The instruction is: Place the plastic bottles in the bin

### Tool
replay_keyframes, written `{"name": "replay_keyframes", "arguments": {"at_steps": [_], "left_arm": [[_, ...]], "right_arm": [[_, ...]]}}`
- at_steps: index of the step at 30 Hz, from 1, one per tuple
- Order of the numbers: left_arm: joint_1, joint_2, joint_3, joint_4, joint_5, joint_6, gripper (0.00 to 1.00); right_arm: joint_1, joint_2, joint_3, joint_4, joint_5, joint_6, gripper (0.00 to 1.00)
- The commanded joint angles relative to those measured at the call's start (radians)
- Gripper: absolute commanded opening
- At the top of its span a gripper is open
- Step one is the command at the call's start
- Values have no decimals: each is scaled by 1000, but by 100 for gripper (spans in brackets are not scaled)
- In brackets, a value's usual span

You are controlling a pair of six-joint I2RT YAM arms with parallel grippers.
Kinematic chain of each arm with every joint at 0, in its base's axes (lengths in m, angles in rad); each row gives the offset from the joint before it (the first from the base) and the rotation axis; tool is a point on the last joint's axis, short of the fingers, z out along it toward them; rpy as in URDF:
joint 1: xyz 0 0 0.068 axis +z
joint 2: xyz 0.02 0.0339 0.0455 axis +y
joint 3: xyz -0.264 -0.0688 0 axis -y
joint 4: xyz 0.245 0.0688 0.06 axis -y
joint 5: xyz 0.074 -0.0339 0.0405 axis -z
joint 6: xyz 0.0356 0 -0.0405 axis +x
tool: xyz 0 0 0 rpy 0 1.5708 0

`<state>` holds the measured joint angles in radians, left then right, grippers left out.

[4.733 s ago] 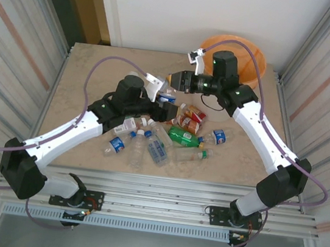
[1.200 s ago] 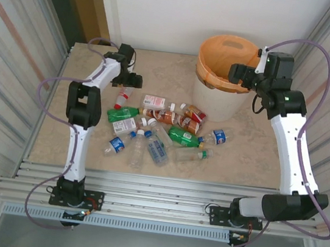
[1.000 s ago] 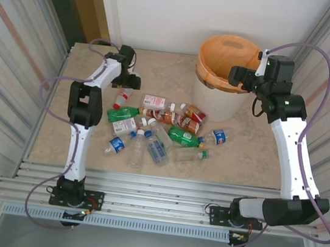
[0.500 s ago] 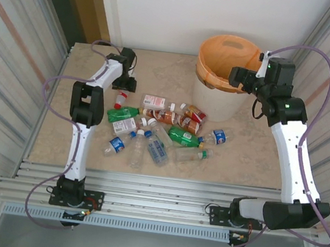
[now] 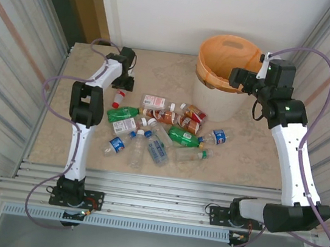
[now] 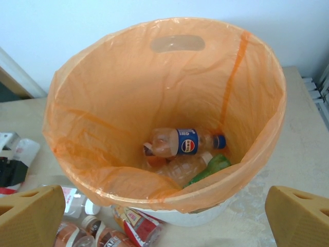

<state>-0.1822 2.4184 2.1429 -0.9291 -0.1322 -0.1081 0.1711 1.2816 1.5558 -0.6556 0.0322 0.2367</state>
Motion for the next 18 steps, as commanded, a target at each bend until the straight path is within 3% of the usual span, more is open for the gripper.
{"name": "replay_keyframes", "arguments": {"at_steps": [1,12,18], "left_arm": [[7,-140,-70,39,0,-7,43],[-86,-551,-420,240,38,-73,43],[-189,-768,-571,372,124,-130,43]], "right_arm": [[10,-33,-9,21,-19,36,98],[16,-70,-42,60,-153,101,98],[31,-58,-85,137,-339,179,98]]}}
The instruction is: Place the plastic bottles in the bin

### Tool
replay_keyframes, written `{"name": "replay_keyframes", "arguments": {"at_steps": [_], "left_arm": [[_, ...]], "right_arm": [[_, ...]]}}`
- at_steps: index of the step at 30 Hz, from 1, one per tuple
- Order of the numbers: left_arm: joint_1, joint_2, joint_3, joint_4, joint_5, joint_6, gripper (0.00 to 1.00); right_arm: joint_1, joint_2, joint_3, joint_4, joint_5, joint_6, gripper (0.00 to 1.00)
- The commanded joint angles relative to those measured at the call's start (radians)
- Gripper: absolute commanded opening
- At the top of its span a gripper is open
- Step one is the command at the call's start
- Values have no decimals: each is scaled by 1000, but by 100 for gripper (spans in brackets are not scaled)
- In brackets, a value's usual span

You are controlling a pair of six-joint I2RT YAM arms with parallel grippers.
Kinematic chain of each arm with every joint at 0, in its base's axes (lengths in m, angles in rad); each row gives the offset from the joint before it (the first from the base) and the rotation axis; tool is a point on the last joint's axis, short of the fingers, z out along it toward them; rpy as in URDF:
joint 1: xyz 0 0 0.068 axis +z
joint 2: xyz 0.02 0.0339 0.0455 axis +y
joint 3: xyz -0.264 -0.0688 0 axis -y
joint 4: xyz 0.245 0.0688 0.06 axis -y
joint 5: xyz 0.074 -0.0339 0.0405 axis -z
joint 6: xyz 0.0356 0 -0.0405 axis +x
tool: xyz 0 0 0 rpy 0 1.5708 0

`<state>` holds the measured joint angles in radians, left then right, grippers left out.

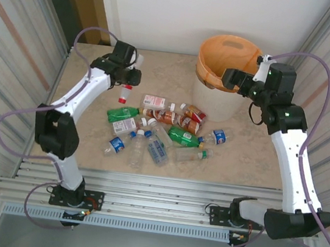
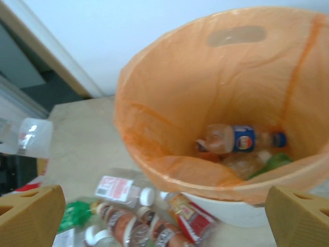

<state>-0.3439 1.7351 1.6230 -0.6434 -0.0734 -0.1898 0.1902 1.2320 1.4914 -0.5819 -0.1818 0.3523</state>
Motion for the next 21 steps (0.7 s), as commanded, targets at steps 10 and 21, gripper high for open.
{"name": "replay_keyframes", "arguments": {"at_steps": [10,21], "left_arm": [[-168,-363,-275,356,335,-140,43],[-256,-408,-328,452,456,-185,44]], "right_arm": [[159,129,-21,239,-394,165,98],[318,255,73,328,-479,181,98]]}}
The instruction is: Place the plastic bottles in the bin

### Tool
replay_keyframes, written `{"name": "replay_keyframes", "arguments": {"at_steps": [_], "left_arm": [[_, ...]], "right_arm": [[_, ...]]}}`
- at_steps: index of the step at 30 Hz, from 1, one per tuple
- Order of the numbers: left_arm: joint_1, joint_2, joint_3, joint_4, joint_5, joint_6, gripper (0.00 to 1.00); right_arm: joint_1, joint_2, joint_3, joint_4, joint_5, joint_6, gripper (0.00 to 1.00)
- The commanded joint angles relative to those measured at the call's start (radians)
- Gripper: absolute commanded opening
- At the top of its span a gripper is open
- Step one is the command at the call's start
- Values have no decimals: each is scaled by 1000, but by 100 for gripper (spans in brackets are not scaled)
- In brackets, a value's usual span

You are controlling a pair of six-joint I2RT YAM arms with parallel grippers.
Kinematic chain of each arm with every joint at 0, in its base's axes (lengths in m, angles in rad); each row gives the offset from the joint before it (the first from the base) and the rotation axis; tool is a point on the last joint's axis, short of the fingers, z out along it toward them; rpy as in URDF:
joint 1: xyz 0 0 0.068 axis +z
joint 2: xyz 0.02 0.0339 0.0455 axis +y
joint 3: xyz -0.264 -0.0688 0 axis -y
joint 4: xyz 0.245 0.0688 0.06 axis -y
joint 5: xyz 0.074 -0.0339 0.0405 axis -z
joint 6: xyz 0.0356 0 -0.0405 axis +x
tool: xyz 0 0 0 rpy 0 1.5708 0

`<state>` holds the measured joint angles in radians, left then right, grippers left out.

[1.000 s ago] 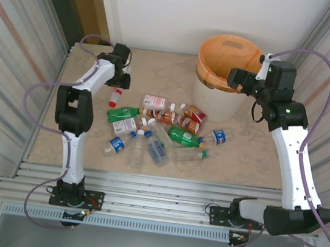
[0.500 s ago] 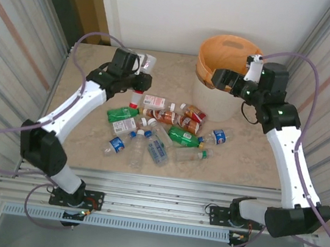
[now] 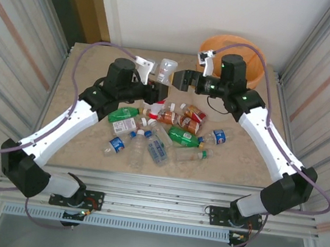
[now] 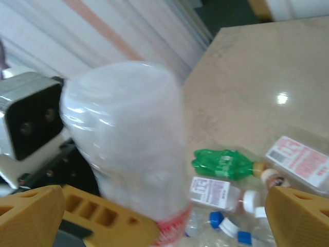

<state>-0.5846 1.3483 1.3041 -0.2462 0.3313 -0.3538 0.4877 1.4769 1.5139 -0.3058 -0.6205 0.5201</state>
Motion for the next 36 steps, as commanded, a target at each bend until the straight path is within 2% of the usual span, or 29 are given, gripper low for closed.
{"name": "replay_keyframes", "arguments": {"at_steps": [1,4,10,15,16,19,21,23,29,36], "left_arm": [[-21,-21,-9,58,57,-22,44],[-35,-18,-11,68,67,-23,44],[-49,-25,-16,82,78,-24,44],[-49,-41,-21,82,65,-24,45],[-50,-44,-21,82,61,-25,48],[-50,-59,-29,80,52,-29,72],[-49,-79,-35,79,50,-34,89],[-49,-107,-41,81,50,-36,98],[-49,-228,-87,79,11,-33,99],[-49,-379,-201,41,-212,-23,99]], "right_arm": [[27,18,55,57,-41,14,98],[38,39,69,64,-41,16,99],[45,75,84,63,-39,23,84],[48,79,97,47,-31,19,56],[48,79,99,42,-26,15,51],[46,73,116,16,-4,-2,40],[43,69,137,-15,16,-20,37],[34,65,163,-39,34,-35,37],[-32,50,290,-131,84,-88,36],[-207,48,504,-185,136,-126,34]]}}
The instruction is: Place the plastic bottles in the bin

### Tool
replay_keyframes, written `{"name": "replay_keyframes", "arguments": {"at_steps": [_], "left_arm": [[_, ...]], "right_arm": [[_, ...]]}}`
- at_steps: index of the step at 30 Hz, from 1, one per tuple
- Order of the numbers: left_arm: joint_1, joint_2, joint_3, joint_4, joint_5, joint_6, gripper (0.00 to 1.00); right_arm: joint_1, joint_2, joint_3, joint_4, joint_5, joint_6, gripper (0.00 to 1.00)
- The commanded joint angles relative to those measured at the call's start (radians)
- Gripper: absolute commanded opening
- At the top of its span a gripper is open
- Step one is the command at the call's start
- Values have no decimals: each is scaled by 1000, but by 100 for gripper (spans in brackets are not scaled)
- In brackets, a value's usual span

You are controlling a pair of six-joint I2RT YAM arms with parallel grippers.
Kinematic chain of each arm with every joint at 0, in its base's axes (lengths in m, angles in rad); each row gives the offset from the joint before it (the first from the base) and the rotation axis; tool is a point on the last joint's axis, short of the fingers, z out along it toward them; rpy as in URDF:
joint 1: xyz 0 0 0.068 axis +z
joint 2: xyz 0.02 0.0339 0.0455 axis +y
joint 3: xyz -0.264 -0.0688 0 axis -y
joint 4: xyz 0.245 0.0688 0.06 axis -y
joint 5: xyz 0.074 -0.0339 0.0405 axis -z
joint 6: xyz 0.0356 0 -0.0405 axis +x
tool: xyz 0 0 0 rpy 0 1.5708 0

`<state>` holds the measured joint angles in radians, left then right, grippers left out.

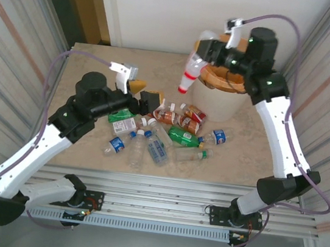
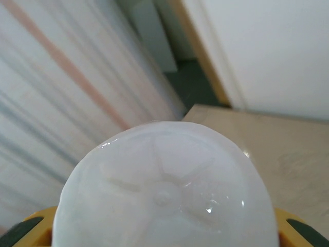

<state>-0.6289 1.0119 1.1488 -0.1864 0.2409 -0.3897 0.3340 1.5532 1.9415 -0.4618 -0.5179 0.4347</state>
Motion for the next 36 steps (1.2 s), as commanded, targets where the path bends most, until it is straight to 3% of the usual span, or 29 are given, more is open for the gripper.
{"name": "replay_keyframes", "arguments": {"at_steps": [1,10,17,25,36], "left_arm": [[-5,-58,-59,-19,-145,13,99],[7,-103,-110,-67,-257,13,99],[20,-101,-123,-102,-306,1,99],[41,-95,-138,-97,-308,-8,99],[63,-64,-144,-96,-298,-28,99]], "right_arm": [[-79,-24,100,-28,35,-39,33],[-238,134,322,-77,132,-88,31],[-285,288,409,-138,197,-175,30],[-288,382,377,-215,265,-290,34],[-287,354,143,-216,339,-365,44]]}}
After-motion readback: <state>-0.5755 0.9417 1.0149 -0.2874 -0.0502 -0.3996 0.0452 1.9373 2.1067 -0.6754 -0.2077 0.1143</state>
